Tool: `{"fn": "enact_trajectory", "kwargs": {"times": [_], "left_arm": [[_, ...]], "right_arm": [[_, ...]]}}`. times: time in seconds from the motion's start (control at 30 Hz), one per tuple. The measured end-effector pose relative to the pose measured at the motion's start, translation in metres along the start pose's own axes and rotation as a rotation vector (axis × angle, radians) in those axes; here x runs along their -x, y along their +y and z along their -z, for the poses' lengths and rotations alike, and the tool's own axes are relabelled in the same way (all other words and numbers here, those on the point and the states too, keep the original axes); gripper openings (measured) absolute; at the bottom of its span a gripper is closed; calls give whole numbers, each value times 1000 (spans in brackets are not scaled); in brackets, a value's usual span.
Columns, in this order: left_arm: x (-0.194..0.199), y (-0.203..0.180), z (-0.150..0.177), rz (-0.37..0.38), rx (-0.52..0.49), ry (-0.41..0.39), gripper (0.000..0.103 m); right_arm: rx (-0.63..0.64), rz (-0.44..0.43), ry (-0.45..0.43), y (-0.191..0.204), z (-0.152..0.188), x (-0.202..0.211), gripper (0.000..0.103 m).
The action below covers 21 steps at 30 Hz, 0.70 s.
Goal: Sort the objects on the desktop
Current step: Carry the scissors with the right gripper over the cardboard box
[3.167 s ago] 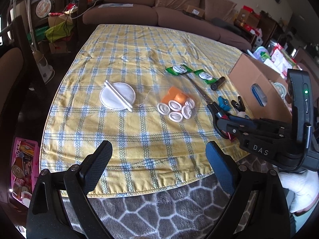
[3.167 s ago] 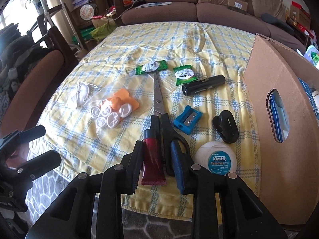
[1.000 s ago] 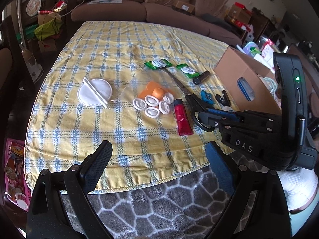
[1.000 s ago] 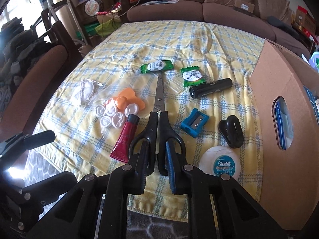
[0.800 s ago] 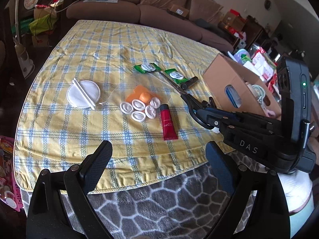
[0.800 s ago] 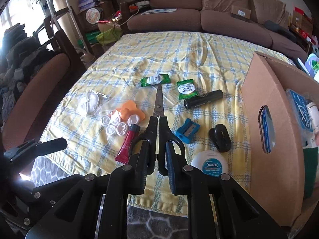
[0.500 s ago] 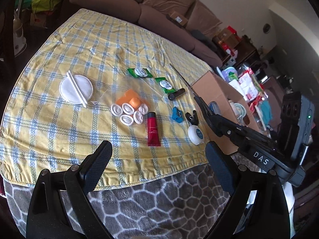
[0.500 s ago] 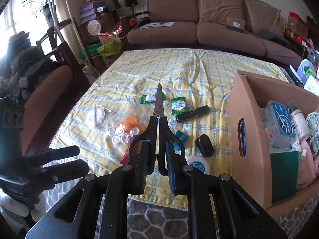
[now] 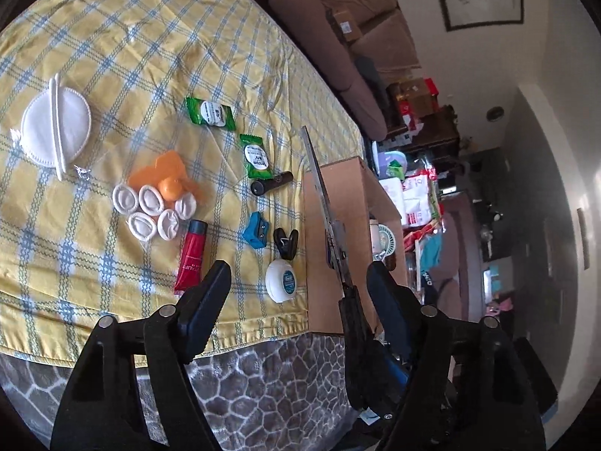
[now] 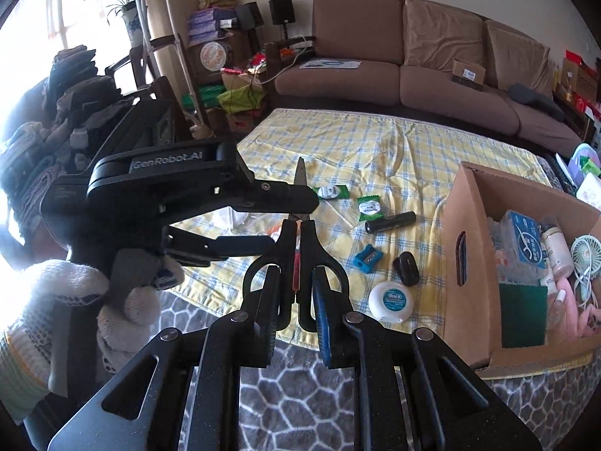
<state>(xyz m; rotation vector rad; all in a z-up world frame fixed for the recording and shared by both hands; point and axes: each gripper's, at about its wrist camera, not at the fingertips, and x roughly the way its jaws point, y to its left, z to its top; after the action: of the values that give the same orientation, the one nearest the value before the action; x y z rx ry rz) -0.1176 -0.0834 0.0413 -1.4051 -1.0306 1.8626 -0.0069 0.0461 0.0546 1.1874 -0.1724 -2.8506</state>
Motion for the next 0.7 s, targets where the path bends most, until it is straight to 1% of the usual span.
{"fn": "enact_trajectory", "kwargs": {"times": [0.07,0.1,0.17,0.2,0.3,0.37,0.43,0.53,0.6,0.7], "left_arm": [[-6,3,3,21,23,14,49],[-9,2,4,32,22,18,44],[-13,-4,6,41,10,25,20],[-15,-6,8,45,11,31,13],[-18,-14,10,64,27,35,11],[-22,-23,10,69,19,35,8],[-27,-39,11,61,-6,40,8],[-41,-73,10,59,-56,61,7],[-55,-99,13,57,-97,81,6],[-90,-141,20,54,-147,126,6]], "right_arm": [[5,-9,3,2,2,1,16],[10,-12,4,3,3,1,16],[22,-5,5,3,7,1,16],[26,-2,4,4,8,2,16],[11,-1,-15,0,11,8,16],[-2,-1,-34,-6,11,16,15],[-11,3,-52,-14,11,26,15],[-31,19,-84,-32,11,43,15],[-56,36,-108,-51,11,55,15],[-96,71,-132,-87,16,74,15]]}}
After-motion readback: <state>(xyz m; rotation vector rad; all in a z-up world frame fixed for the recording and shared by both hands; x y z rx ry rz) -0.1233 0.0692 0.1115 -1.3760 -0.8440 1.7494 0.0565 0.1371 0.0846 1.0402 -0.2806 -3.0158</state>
